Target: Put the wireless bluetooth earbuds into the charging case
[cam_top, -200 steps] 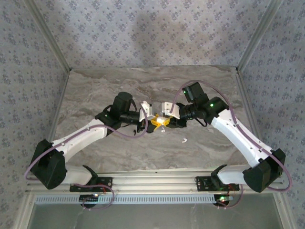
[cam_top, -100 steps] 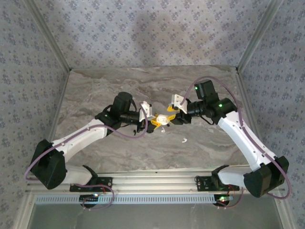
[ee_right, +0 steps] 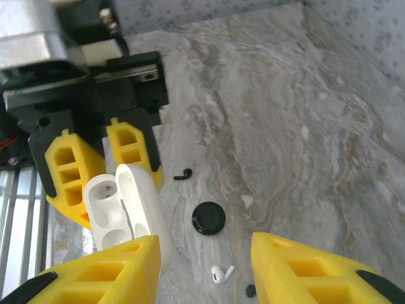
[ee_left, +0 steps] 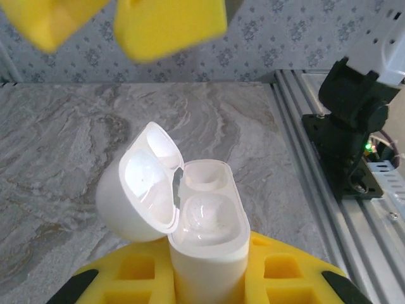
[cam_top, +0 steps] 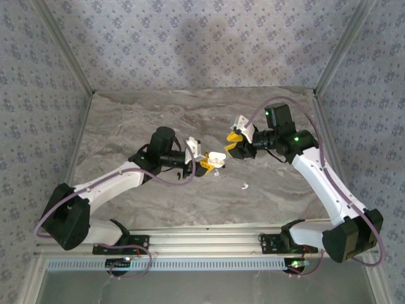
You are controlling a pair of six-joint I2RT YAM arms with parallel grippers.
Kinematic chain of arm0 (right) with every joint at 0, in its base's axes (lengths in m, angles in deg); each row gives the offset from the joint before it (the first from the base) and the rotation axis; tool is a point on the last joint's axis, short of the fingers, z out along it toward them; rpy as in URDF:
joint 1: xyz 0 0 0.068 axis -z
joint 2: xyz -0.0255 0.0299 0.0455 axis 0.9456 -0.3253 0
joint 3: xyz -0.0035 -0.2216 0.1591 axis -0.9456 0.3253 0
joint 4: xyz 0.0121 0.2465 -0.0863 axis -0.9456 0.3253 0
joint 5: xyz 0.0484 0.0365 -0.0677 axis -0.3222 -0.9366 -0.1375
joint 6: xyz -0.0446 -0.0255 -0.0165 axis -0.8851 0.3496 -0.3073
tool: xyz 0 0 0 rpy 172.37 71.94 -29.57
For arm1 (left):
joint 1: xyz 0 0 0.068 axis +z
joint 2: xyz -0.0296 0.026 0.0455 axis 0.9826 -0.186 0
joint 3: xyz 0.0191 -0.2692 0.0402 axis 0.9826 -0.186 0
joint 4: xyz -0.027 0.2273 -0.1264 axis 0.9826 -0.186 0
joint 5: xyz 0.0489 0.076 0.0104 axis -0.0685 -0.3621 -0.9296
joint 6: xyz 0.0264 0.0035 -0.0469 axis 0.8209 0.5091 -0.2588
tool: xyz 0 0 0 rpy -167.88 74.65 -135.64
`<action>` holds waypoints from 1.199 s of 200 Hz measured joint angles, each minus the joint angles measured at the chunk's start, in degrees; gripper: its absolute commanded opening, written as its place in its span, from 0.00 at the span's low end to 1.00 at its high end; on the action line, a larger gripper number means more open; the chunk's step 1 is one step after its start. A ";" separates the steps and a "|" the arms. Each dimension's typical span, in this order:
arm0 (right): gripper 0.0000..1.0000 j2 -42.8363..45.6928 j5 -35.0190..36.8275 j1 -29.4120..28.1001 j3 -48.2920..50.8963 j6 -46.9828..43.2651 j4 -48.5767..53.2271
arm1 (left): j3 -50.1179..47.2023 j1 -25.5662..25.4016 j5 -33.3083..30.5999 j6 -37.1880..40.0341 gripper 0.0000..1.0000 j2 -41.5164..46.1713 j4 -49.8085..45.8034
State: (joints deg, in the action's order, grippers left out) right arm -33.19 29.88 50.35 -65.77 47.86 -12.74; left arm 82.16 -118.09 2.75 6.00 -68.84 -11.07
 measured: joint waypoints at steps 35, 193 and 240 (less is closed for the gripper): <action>0.43 0.52 7.15 1.86 1.66 14.27 0.90 | -6.19 1.77 -2.19 -6.64 0.17 -4.13 12.00; 0.45 -13.11 27.47 3.82 17.46 57.27 13.75 | -12.66 1.86 -10.29 -17.51 0.16 -9.09 31.06; 0.45 -18.40 27.15 3.82 17.70 59.01 8.09 | -12.66 1.84 -10.47 -17.46 0.17 -9.09 30.67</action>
State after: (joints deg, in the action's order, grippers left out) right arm -51.59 57.03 54.17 -48.06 106.88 -4.66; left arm 69.51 -116.25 -7.72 -11.47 -77.93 19.59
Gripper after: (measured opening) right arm 0.447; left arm 0.214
